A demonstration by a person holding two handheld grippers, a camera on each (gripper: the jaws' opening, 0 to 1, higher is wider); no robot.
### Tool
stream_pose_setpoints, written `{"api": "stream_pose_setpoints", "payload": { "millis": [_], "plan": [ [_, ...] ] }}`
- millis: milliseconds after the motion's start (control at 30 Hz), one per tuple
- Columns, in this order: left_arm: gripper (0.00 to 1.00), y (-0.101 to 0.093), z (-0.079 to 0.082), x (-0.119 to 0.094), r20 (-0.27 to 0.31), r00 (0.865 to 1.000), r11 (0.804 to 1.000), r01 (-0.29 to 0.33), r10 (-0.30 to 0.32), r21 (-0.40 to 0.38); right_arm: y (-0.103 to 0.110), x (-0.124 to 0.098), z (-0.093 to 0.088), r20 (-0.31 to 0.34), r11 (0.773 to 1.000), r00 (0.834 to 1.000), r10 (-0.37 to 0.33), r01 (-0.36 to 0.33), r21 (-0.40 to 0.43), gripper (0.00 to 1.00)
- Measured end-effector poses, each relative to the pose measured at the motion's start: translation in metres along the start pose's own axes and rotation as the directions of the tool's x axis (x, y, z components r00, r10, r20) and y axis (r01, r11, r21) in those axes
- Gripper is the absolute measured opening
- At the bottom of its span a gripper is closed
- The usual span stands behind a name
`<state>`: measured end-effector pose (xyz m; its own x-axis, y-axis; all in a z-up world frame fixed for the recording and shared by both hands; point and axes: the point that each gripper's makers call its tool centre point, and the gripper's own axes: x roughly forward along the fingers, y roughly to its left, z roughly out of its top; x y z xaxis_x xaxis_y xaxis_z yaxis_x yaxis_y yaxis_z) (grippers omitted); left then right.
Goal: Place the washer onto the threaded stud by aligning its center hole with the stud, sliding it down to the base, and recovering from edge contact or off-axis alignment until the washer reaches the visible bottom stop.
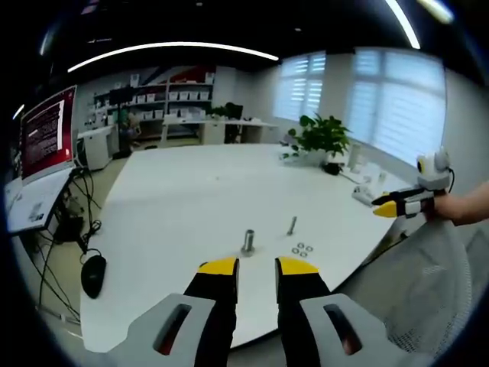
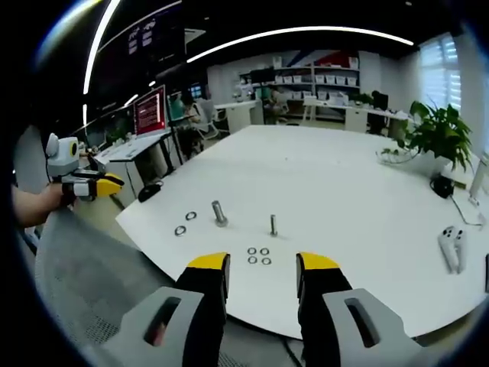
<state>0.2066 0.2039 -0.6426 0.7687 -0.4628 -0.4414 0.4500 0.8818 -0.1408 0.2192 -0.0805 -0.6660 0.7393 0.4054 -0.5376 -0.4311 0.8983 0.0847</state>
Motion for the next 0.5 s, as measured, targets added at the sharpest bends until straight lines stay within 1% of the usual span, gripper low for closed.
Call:
{"api": "stream_pose_setpoints", "payload": {
  "millis": [233,500],
  "plan": [
    [0.17,-0.0007,-0.0005,-0.0005,-0.001,1.000,1.000,0.004,-0.004,-0.001,-0.0002,0.0005,-0.0028,-0.011,1.000,1.000,-0.003,0.003,-0.003,0.36],
    [0.16,-0.0025,-0.0009,-0.0004,-0.003,1.000,1.000,0.011,-0.011,0.011,-0.0012,-0.0004,-0.0040,-0.014,1.000,1.000,-0.011,0.012,0.011,0.36]
  ]
}}
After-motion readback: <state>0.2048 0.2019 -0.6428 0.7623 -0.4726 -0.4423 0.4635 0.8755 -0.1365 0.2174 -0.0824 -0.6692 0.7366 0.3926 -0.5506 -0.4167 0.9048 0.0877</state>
